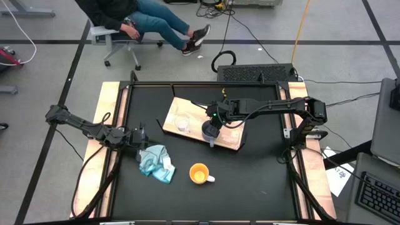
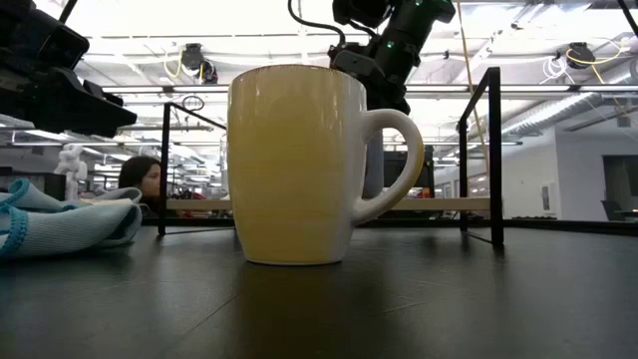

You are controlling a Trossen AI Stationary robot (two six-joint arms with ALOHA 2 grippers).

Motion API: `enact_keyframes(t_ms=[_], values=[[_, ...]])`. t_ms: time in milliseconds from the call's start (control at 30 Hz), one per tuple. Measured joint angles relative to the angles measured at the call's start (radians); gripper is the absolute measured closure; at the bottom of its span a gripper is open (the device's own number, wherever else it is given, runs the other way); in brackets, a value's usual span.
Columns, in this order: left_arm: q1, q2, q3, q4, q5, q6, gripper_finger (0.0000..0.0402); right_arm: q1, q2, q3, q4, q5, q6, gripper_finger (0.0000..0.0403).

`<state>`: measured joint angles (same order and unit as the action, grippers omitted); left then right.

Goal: Stack small to large cups/mugs on shelf
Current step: Put the gray mug on the shelf, then put the yellow mug on the shelf

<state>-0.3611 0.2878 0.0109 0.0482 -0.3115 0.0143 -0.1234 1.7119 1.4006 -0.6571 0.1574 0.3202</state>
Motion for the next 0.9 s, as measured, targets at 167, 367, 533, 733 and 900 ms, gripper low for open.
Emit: enact_keyframes(t_ms=[167, 367, 533, 733, 900], values=[[0.0, 0.0, 0.0, 0.0, 0.0, 0.0, 0.0398, 0.0, 0.0, 0.0, 0.002, -0.003, -0.011, 0.0298], [0.0, 0.0, 0.0, 0.0, 0.0, 0.0, 0.0398, 0.0, 0.0, 0.0, 0.002, -0.023, -0.026, 0.0298], [0.0, 0.0, 0.0, 0.0, 0.0, -0.001, 0.0398, 0.0, -0.003, 0.0, 0.002, -0.039, -0.029, 0.0286], [0.0, 0.002, 0.0, 0.0, 0.0, -0.005, 0.0398, -0.001, -0.031, 0.0, 0.005, -0.039, -0.029, 0.0255], [0.001, 0.034, 0.0, 0.0, 0.0, -0.01, 0.0398, -0.001, -0.08, 0.0, 0.0, -0.04, -0.025, 0.0236]])
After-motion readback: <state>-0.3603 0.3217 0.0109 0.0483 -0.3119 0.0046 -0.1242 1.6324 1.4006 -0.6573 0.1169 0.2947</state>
